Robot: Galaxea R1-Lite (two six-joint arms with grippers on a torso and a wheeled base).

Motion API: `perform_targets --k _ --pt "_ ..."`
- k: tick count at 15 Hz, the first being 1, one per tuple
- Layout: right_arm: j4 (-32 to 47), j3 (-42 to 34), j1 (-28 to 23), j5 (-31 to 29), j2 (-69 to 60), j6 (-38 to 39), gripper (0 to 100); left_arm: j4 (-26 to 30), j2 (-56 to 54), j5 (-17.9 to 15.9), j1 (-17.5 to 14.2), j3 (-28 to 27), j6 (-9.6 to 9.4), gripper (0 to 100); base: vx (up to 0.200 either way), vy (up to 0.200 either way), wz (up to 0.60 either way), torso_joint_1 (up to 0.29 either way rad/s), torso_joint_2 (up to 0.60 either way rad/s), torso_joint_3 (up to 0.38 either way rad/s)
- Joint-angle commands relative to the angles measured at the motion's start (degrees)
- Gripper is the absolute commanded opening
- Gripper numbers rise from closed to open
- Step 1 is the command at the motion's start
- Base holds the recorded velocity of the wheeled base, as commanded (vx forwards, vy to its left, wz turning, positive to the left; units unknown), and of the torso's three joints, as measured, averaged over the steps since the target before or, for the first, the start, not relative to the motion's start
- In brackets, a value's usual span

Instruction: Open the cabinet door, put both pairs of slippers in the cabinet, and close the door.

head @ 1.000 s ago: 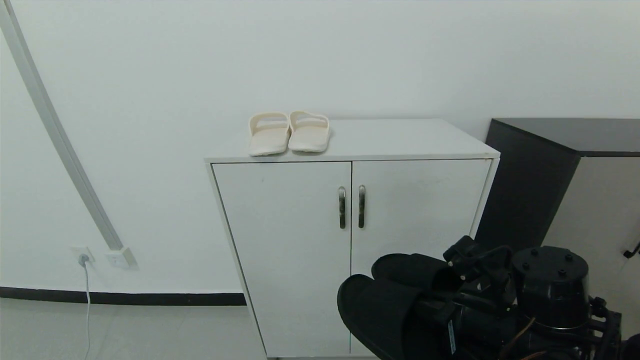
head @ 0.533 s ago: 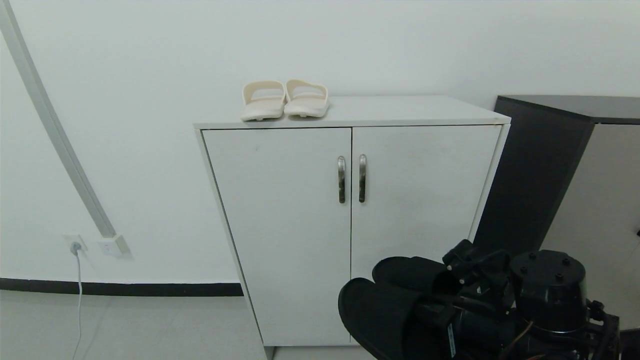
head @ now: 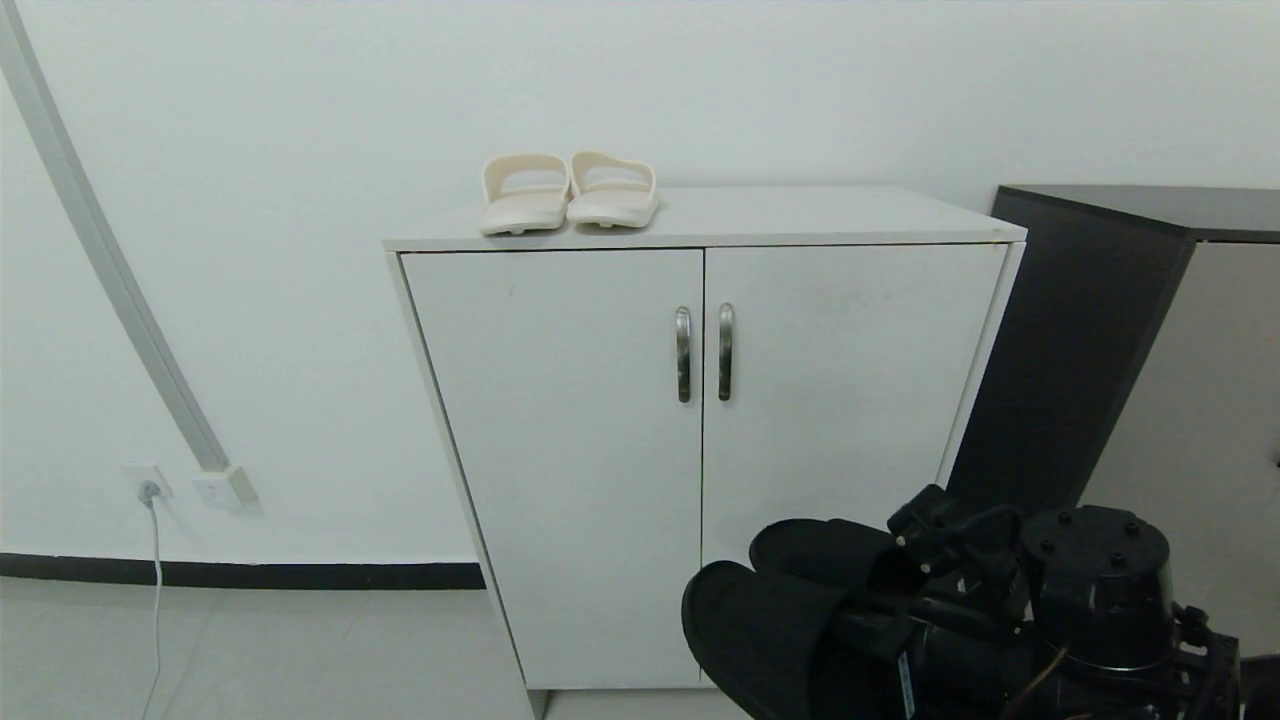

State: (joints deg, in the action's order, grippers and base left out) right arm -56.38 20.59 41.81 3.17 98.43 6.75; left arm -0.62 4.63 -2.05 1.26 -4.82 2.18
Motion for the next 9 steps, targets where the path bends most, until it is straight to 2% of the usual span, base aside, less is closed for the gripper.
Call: perform_targets --k 1,3,6,7,8,9 --pt "-1.1 -0.4 0.1 0.2 0.5 -0.5 0 -0.5 14.0 -5.9 0.4 -8.1 2.04 100 0.0 0.0 0.0 0.0 0.0 0.0" --pt "-1.5 -0.6 0.2 0.3 1.1 -2.1 0 -5.1 23.4 -11.8 0.6 -8.9 1.86 100 0.0 0.0 0.0 0.0 0.0 0.0" --pt "-1.6 -0.9 1.7 0.2 0.7 -2.3 0 -19.2 39.4 -21.2 0.8 -9.1 2.12 100 0.0 0.0 0.0 -0.019 0.09 0.091" --pt "-1.6 -0.9 1.7 0.2 1.0 -2.1 0 -25.3 44.1 -24.1 2.8 -9.2 2.48 100 0.0 0.0 0.0 -0.007 0.07 0.076" --pt "-1.6 -0.9 1.7 0.3 1.2 -2.1 0 -28.2 46.3 -24.7 4.5 -9.4 3.09 100 0.0 0.0 0.0 0.0 0.0 0.0" --pt "-1.6 -0.9 1.7 0.3 1.9 -2.0 0 -32.2 50.6 -24.6 9.7 -11.4 4.59 100 0.0 0.0 0.0 0.0 0.0 0.0"
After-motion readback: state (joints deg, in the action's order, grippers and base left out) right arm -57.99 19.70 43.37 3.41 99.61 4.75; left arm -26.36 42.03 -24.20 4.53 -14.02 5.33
